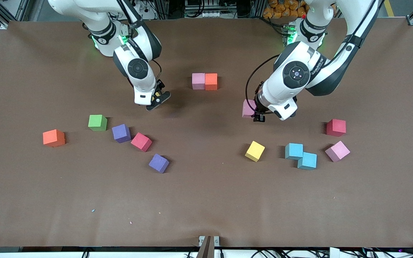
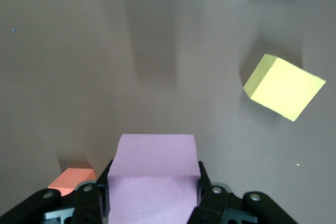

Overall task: Arrange 11 blocks into digit 3
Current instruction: 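Carry the pink cube with the left gripper while the right gripper grasps yellow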

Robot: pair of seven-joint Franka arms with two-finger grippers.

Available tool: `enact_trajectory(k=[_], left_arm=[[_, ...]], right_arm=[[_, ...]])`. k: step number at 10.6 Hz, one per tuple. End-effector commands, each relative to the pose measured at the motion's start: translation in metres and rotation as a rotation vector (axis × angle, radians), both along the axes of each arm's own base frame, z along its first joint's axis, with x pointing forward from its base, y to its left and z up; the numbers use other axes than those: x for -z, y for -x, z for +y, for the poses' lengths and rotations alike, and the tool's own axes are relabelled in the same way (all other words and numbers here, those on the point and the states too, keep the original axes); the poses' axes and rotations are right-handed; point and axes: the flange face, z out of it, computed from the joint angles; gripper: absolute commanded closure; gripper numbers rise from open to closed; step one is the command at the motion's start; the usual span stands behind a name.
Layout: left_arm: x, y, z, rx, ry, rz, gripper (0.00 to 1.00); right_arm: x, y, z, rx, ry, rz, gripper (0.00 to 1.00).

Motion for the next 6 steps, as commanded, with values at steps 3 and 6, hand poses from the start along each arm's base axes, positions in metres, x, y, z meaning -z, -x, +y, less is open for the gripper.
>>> enact_trajectory(k=[3, 6], left_arm=[[0.018, 0.029, -0.013, -0.030, 0.002, 0.062, 1.00], [0.039, 0.062, -0.017, -0.041, 0.007, 0.032, 1.00]], right_arm=[[0.003, 0.002, -0.002, 0.054, 0.016, -0.006, 0.82], [-0.018, 0.000, 0.006, 0.105, 0.026, -0.012, 0.86]])
